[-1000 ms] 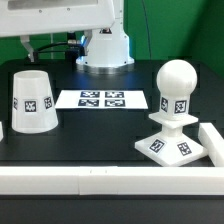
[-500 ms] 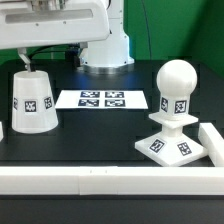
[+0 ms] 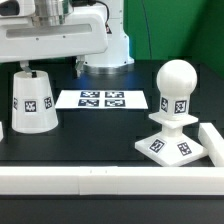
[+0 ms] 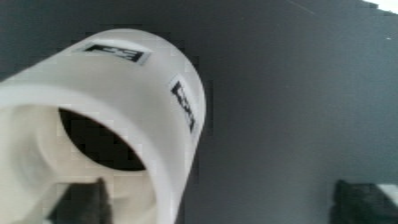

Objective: Assemble lamp

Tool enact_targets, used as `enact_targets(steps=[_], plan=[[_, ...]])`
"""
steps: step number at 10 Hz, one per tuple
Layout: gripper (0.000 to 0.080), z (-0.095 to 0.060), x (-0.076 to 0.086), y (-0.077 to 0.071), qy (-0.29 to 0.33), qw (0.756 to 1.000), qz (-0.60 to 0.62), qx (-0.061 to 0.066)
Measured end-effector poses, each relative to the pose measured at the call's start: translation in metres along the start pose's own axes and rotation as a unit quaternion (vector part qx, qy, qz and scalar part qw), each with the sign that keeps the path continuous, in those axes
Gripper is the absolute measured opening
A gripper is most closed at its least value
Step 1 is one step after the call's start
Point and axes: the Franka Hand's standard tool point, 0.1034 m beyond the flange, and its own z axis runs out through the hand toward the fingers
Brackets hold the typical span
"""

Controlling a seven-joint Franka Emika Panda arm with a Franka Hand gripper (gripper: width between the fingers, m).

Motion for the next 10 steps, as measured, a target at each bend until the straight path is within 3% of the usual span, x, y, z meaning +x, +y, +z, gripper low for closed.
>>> enact_targets(steps=[1, 2, 4, 5, 6, 8, 10], plan=[[0.046, 0.001, 0.0, 0.0, -0.001, 1.0, 0.0, 0.0], [0.046, 0.001, 0.0, 0.0, -0.001, 1.0, 0.0, 0.0], [0.0142, 0.001, 0.0, 0.0, -0.001, 1.0, 0.0, 0.0], [0.0142, 0.0, 0.0, -0.001, -0.001, 1.0, -0.001, 0.0], [0.0047, -0.001, 0.001, -0.002, 0.001, 1.0, -0.002, 0.0], [0.0047, -0.002, 0.003, -0.005, 0.0, 1.0, -0.003, 0.001], [0.0047, -0.016, 0.008, -0.023, -0.003, 1.0, -0.005, 0.008]])
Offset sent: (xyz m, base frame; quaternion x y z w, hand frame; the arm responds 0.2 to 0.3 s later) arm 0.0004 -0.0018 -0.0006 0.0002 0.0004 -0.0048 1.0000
